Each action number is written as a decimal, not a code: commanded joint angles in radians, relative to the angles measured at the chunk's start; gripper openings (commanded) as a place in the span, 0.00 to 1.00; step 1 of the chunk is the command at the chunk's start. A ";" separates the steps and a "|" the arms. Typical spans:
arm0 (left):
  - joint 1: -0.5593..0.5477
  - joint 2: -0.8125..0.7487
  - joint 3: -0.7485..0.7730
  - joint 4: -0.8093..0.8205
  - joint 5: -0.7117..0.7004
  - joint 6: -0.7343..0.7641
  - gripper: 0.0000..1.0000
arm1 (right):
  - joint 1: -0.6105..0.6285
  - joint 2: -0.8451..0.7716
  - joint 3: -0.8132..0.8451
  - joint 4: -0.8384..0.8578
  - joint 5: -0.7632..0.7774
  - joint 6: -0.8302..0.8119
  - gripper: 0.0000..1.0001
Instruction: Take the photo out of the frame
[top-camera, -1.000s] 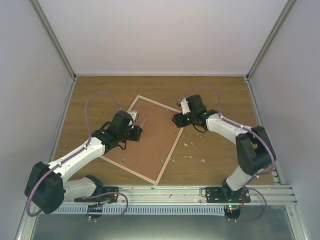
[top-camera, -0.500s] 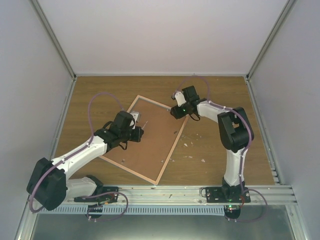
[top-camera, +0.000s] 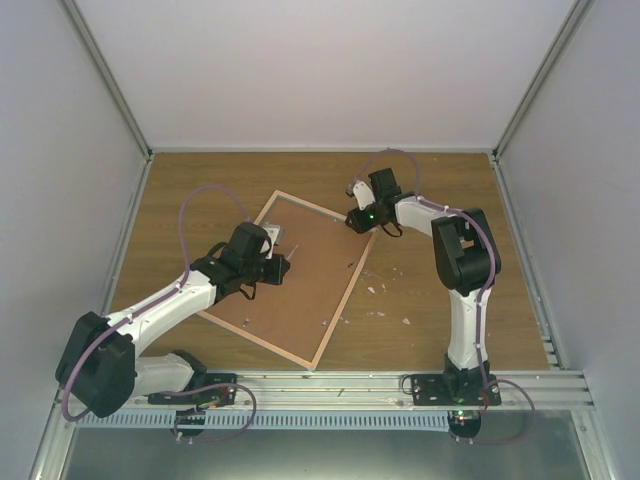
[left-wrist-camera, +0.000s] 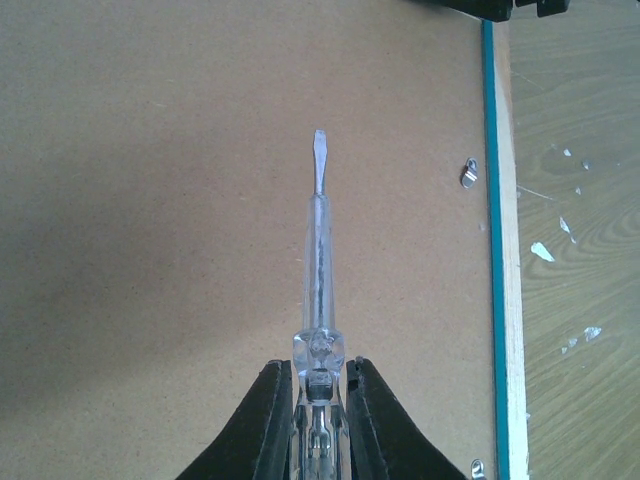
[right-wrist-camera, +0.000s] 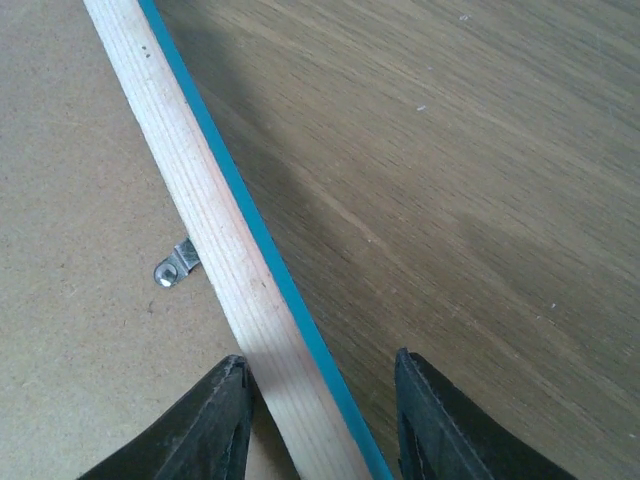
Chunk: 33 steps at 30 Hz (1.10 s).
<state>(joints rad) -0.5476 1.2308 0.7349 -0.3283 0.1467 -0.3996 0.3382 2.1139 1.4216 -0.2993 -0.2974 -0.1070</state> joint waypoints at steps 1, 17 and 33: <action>0.007 0.006 0.020 0.048 0.024 0.010 0.00 | -0.021 0.033 0.011 -0.044 0.035 -0.005 0.39; 0.005 -0.004 0.017 0.036 0.055 0.003 0.00 | -0.084 -0.071 -0.149 -0.044 0.166 0.150 0.07; -0.059 0.017 0.039 0.031 0.067 -0.013 0.00 | -0.078 -0.382 -0.561 0.068 0.138 0.448 0.02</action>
<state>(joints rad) -0.5797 1.2308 0.7368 -0.3267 0.2028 -0.4046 0.2642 1.7889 0.9722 -0.1947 -0.1631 0.2131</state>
